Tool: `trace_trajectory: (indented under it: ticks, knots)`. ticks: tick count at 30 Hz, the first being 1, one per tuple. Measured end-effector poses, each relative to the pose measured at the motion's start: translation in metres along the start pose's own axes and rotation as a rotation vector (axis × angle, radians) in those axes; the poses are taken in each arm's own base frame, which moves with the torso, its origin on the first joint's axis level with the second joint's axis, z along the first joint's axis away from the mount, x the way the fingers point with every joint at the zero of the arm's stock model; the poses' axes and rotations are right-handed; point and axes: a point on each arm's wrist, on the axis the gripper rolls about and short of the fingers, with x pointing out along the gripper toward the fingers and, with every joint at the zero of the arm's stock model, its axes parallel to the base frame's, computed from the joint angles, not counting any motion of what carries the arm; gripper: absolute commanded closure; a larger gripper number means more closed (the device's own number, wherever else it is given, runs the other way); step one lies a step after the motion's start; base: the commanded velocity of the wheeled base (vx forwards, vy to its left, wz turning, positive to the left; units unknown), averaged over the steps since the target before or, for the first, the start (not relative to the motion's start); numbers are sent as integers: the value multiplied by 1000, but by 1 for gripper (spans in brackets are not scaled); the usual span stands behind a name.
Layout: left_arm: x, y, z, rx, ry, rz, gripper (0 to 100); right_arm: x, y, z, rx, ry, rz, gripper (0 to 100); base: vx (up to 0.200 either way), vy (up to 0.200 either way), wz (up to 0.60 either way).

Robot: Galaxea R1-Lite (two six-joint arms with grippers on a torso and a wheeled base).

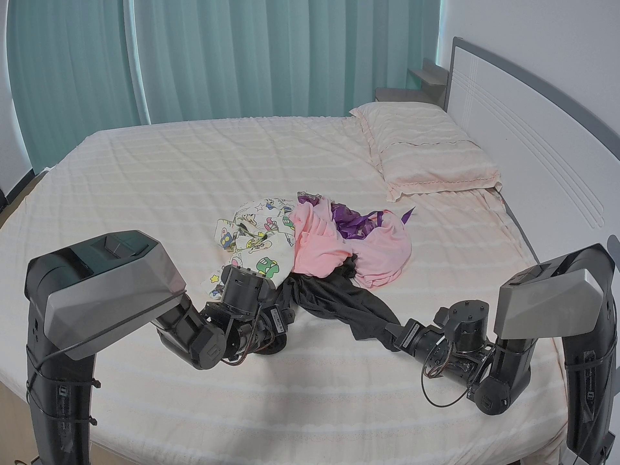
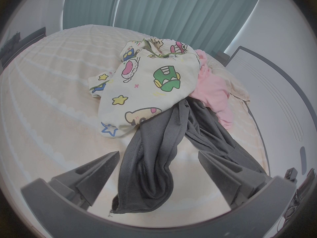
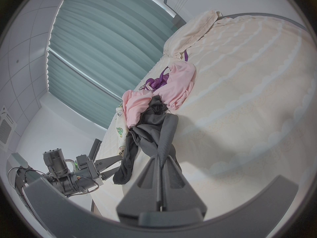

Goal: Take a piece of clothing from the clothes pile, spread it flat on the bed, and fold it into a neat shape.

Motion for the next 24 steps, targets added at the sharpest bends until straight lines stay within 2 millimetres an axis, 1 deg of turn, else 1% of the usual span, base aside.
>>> trace_trajectory:
  ticks: [6, 10, 11, 15, 19, 22, 24]
  knots:
    - [8, -1, -3, 7, 4, 0, 0, 0, 0, 0, 0, -1, 1, 100, 0, 0, 0]
    - [16, -5, -1, 6, -7, -10, 0, 0, 0, 0, 1, -1, 1, 100, 0, 0, 0]
    - [19, -6, -1, 8, -7, -9, 100, 0, 0, 0, 0, -1, 1, 100, 0, 0, 0]
    - [24, -6, -4, 22, -2, -4, 100, 0, 0, 0, 0, -1, 1, 100, 0, 0, 0]
    - [27, -3, -10, 53, 9, 17, 100, 0, 0, 1, 1, -2, 1, 100, 0, 0, 0]
    - [24, -1, -11, 56, 8, 30, 100, 0, 0, 1, 1, -3, 1, 100, 0, 0, 0]
    - [20, -2, -8, 54, 2, 29, 100, 0, 0, 1, 0, -4, 2, 100, 0, 0, 0]
